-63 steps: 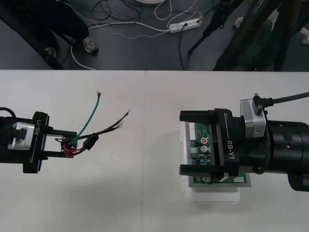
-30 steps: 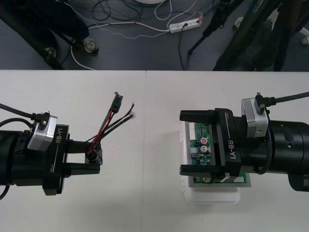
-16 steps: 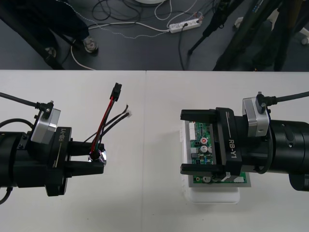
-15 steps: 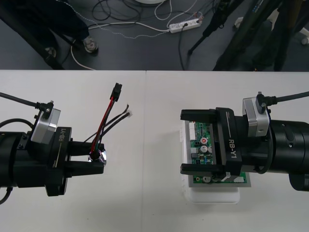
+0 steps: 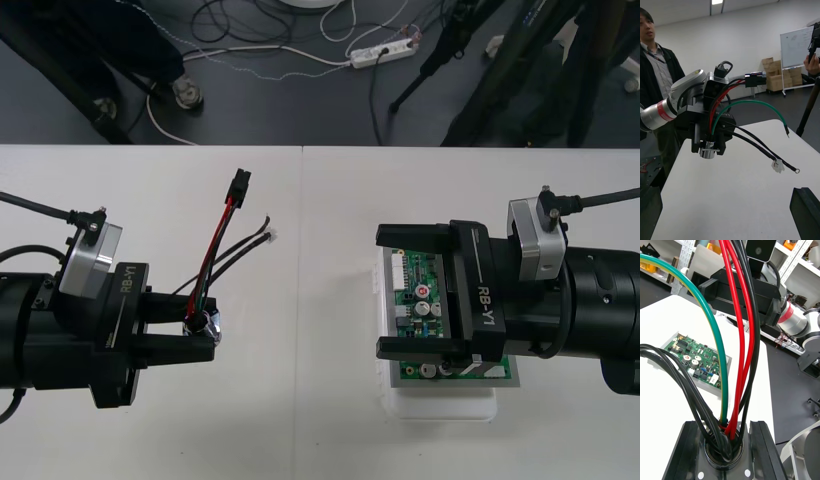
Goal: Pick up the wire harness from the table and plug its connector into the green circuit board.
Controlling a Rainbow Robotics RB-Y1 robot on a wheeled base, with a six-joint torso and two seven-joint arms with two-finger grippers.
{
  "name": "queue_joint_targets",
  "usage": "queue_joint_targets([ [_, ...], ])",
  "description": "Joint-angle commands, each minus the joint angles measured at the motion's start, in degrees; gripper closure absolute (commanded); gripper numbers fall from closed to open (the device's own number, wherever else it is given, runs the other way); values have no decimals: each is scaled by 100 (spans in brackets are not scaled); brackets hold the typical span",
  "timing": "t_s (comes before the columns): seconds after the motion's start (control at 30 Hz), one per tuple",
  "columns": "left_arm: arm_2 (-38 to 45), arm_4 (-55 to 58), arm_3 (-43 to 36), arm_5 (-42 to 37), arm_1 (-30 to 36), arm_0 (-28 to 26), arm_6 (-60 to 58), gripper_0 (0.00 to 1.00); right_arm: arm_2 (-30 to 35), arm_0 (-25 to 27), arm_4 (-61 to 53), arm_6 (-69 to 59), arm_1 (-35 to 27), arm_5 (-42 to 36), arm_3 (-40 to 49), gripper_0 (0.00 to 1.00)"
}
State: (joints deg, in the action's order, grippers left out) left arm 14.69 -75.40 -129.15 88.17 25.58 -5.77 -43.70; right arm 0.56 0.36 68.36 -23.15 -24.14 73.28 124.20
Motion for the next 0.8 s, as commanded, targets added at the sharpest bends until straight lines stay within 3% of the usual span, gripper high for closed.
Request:
queue_joint_targets([
  [0.03,26,149,-207,183,-123,-188,-235,100,190,-36,-130,-278,-11,-42,69,0],
  [0.37,-177,149,-207,183,-115,-29,-393,100,234,-326,-315,-638,-240,-42,-124,0],
  [0.8,-616,342,-199,183,-115,287,-710,100,208,-1671,-939,-700,-407,757,-1706,0],
])
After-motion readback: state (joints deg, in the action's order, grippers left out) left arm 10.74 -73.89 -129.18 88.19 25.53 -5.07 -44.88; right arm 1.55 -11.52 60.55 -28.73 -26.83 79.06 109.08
